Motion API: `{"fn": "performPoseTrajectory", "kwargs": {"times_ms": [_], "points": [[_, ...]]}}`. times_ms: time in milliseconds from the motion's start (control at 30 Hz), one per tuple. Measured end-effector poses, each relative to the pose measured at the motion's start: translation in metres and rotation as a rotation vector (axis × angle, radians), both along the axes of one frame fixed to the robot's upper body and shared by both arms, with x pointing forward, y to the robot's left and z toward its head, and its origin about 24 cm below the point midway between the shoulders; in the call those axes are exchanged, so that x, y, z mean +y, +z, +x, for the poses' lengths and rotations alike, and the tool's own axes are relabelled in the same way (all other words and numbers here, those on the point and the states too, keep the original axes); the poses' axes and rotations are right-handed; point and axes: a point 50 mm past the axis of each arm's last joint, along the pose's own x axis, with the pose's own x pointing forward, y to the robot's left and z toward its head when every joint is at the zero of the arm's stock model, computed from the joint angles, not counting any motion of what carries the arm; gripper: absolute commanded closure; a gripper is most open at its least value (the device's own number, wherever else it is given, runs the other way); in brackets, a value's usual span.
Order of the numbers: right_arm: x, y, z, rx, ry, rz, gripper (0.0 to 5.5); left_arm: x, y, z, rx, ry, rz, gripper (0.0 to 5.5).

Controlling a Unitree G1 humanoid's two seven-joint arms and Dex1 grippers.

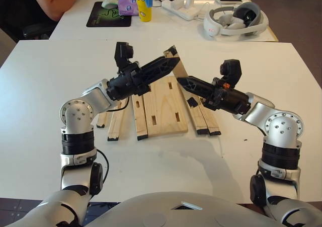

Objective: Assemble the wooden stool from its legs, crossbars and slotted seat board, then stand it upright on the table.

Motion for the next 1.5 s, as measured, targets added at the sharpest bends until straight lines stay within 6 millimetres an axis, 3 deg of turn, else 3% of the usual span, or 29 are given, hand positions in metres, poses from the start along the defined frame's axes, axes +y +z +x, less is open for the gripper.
{"fn": "performPoseTrajectory", "kwargs": {"times_ms": [600,833,867,933,1100,1333,1500], "points": [[0.0,0.004,-0.006,-0.015,0.072,0.053,5.08,0.005,0.001,-0.007,0.019,-0.041,-0.028,5.06],[0.0,0.004,-0.006,-0.035,0.075,0.041,5.08,0.006,0.0,-0.009,0.02,-0.04,-0.036,5.07],[0.0,0.004,-0.006,-0.035,0.074,0.039,4.71,0.006,-0.001,-0.009,0.023,-0.035,-0.036,5.07],[0.0,0.003,-0.004,-0.038,0.063,0.027,4.56,0.007,-0.002,-0.008,0.026,-0.017,-0.029,5.07],[-0.003,-0.008,0.001,-0.049,-0.002,-0.08,4.55,0.009,-0.009,-0.001,0.023,0.098,0.024,5.07],[-0.012,-0.029,-0.006,-0.035,-0.023,-0.11,4.55,0.009,-0.028,-0.007,0.077,0.103,0.07,5.07],[-0.016,-0.038,-0.016,-0.024,-0.011,-0.073,4.55,0.023,-0.027,-0.014,0.105,0.032,0.1,5.07]]}}
